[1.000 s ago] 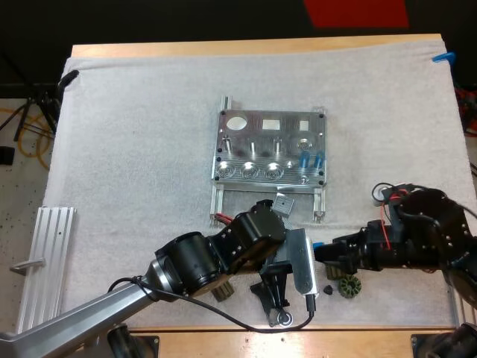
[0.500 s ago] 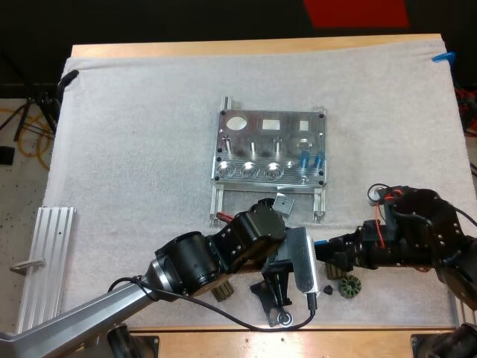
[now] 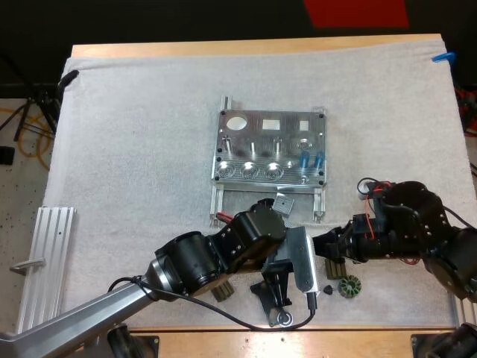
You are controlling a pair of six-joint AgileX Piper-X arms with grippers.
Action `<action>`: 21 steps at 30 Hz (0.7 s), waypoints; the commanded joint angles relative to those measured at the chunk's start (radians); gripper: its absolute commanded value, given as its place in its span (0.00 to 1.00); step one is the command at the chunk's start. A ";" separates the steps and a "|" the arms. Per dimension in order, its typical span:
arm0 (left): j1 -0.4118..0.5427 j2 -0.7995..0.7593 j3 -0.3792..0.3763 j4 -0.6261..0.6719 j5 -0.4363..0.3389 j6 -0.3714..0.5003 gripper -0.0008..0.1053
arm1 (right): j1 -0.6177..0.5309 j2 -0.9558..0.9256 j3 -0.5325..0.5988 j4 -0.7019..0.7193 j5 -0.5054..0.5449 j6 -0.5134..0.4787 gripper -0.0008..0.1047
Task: Load cells from right to left
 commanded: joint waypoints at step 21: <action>-0.002 -0.041 -0.007 0.011 -0.098 -0.027 0.29 | -0.006 0.000 -0.003 -0.007 0.001 -0.082 0.09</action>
